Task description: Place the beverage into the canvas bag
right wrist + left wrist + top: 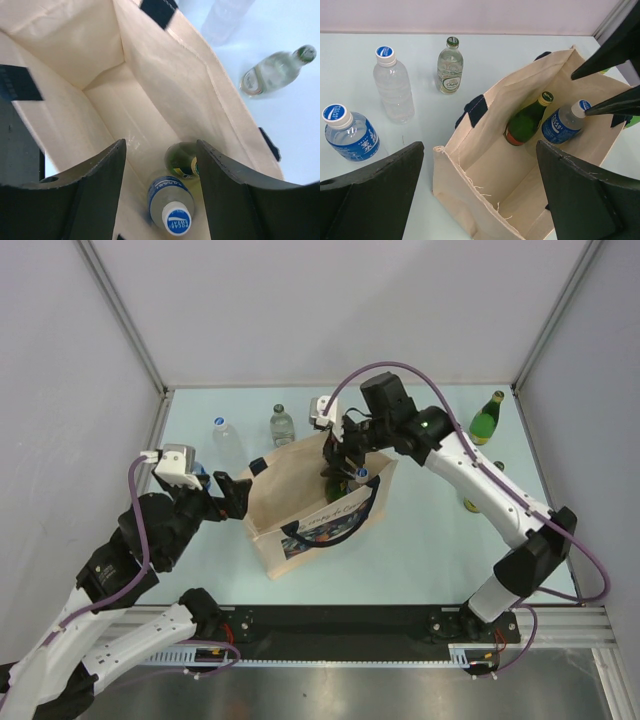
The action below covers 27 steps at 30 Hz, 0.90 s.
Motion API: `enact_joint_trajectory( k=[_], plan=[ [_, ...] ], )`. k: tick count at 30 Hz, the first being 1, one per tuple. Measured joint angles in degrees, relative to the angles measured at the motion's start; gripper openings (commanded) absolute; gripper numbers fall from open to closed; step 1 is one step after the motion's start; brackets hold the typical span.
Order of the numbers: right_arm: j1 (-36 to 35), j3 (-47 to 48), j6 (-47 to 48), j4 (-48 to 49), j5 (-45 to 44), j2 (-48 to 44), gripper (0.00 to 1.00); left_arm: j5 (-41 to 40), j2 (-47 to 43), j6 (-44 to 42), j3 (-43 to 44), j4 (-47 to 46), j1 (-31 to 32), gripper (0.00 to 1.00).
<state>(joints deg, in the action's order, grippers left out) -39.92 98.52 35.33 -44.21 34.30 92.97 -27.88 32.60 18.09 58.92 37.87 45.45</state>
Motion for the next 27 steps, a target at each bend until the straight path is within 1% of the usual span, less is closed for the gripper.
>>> enact_joint_trajectory(
  k=[1,3,4,7,11,15,16,17,19,27],
  plan=[
    [0.09,-0.07,0.46,-0.17,0.72,-0.92,0.56,0.02,0.00,0.00,0.00,0.00,0.00,1.00],
    [0.24,-0.94,1.31,-0.09,1.81,-3.58,0.48,0.02,0.04,0.00,0.02,0.00,0.00,1.00],
    [0.24,-1.73,1.75,-0.09,2.38,-5.18,0.39,0.02,0.09,-0.02,0.02,0.00,0.00,1.00],
    [-0.28,-5.09,3.15,0.28,3.54,-10.29,0.28,0.04,0.52,-0.07,0.13,-0.02,0.00,1.00],
    [-1.97,-11.04,4.79,-0.17,4.55,-15.89,0.25,0.20,1.90,-0.11,0.50,-0.28,0.00,1.00],
    [-2.19,-15.61,6.73,-1.46,4.68,-17.00,0.23,0.76,3.15,-0.37,0.83,-1.03,0.00,1.00],
    [-2.03,-16.70,7.26,-1.84,4.61,-16.98,0.20,0.94,3.41,-0.57,0.87,-1.36,0.00,1.00],
    [-1.79,-17.66,8.00,-2.32,4.72,-16.98,0.20,1.07,3.63,-0.63,0.90,-1.75,0.00,1.00],
    [-1.42,-18.80,9.64,-3.37,5.16,-16.98,0.17,1.09,3.91,-0.76,0.90,-2.56,0.00,1.00],
    [-0.83,-21.16,16.04,-7.32,7.41,-17.77,0.17,0.61,4.66,-3.65,1.14,-6.95,0.00,1.00]
  ],
)
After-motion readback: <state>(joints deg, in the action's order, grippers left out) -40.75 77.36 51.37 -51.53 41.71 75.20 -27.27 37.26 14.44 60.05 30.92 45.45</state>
